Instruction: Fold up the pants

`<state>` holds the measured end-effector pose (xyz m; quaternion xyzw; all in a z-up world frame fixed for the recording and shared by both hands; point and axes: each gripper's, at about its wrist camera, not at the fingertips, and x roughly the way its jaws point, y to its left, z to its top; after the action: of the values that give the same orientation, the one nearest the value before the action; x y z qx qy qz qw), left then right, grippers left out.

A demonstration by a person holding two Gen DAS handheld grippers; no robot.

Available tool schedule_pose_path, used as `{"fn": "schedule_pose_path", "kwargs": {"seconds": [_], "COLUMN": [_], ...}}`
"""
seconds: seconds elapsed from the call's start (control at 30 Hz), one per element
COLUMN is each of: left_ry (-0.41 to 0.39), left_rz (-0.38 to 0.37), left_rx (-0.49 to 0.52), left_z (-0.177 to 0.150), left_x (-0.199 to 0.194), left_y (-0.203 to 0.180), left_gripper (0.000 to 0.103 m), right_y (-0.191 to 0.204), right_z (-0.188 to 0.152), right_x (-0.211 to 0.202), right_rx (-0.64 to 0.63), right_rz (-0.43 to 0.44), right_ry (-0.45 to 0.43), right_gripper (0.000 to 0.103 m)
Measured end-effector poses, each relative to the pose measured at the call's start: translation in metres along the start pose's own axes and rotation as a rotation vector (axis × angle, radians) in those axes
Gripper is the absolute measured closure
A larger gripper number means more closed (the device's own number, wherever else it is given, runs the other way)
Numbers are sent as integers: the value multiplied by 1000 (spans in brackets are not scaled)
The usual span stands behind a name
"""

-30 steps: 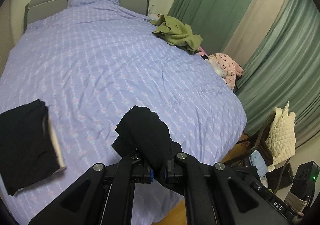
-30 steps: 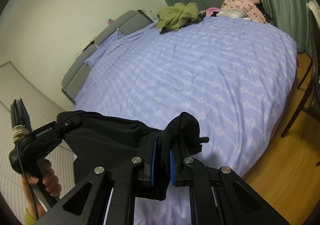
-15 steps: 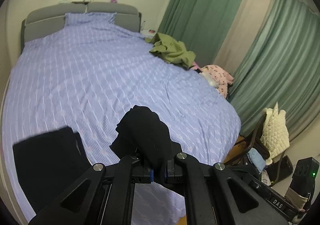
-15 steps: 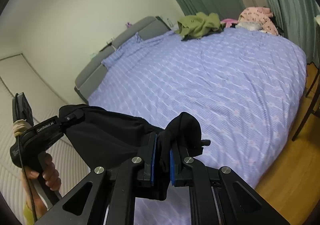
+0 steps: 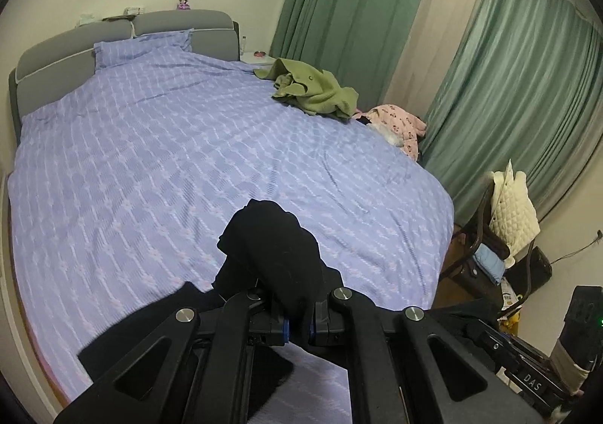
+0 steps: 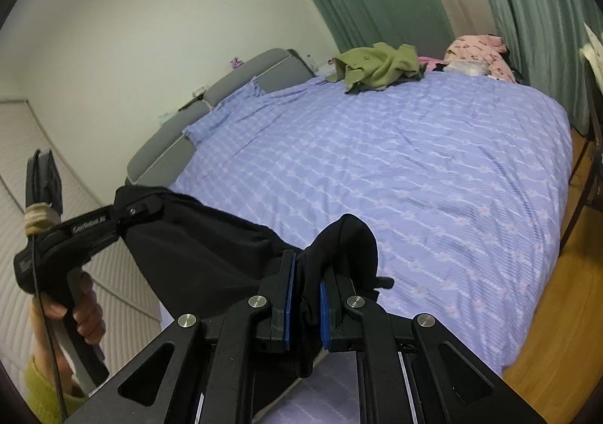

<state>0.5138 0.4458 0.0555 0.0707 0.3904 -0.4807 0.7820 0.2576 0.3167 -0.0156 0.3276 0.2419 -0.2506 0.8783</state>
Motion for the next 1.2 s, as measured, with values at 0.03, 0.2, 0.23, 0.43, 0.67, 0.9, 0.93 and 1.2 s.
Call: {"fn": "schedule_pose_path", "kwargs": {"seconds": [0.03,0.2,0.23,0.43,0.67,0.9,0.93,1.2], "left_ry": [-3,4,9,-4,79,321,331,356], "left_rz": [-4,-27,-32,-87,-66,115,125,164], "left_rx": [-1,-24,-26,-31,-28,-137,-150,-191], "left_z": [3,18,22,32,-29,-123,-133,-156], "left_x": [-2,1,4,11,20,80,81,78], "left_y": [10,49,55,91,154,236,244,270], "left_gripper": [95,95,95,95,95,95,95,92], "right_y": [9,46,53,84,120,134,136,134], "right_z": [0,-2,-2,-9,-75,-170,-178,-232], "right_x": [4,21,26,45,67,145,151,181], "right_rx": [-11,-43,-47,-25,-4,20,14,133], "right_rz": [0,-10,-17,-39,-62,-39,-38,-3], "right_ry": [5,9,9,15,101,401,424,613], "right_gripper": [91,91,91,91,91,91,91,91]}}
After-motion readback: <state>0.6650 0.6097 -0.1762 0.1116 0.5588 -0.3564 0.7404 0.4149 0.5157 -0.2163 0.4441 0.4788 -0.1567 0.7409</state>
